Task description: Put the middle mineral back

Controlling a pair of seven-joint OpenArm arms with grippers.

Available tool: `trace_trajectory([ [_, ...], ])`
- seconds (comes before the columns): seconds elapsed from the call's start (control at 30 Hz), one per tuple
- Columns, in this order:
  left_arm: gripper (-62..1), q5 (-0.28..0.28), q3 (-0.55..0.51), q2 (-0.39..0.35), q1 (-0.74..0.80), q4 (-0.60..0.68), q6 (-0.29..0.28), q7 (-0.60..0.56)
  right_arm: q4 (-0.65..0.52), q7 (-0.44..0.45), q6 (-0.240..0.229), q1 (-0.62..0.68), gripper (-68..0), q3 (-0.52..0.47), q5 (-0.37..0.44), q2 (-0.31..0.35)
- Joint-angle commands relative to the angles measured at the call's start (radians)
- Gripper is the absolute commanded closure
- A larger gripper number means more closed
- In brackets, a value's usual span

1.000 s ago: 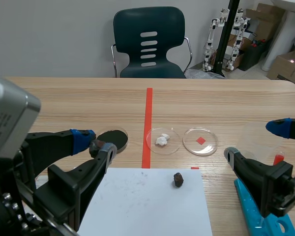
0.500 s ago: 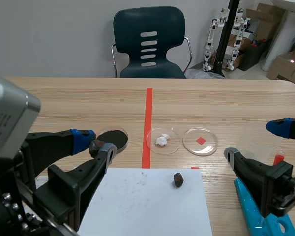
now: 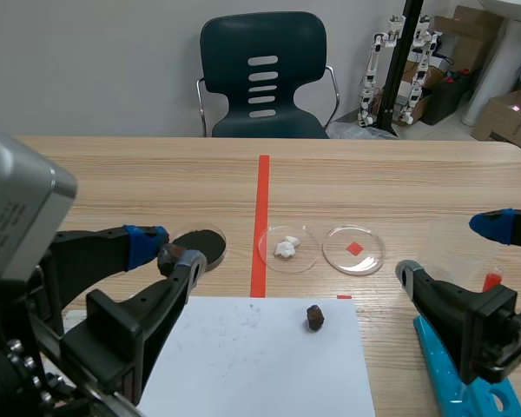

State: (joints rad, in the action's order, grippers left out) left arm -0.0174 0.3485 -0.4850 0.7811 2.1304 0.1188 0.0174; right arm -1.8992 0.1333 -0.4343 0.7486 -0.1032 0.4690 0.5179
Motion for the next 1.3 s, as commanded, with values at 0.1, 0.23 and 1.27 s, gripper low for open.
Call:
trace_trajectory([
  [0.1,-8.5,0.003,-0.003,0.006,-0.003,0.009,-0.001,-0.016,-0.020,0.016,-0.001,-0.001,-59.1,-0.008,0.010,0.003],
  [0.23,-8.5,0.003,-0.003,0.008,-0.007,0.009,-0.002,0.008,-0.020,0.016,-0.001,-0.001,-59.1,-0.008,0.010,0.003],
  [1.27,-8.5,-0.049,0.185,0.306,-0.566,-0.406,0.311,0.843,-0.020,0.016,-0.001,-0.001,-59.1,-0.008,0.010,0.003],
])
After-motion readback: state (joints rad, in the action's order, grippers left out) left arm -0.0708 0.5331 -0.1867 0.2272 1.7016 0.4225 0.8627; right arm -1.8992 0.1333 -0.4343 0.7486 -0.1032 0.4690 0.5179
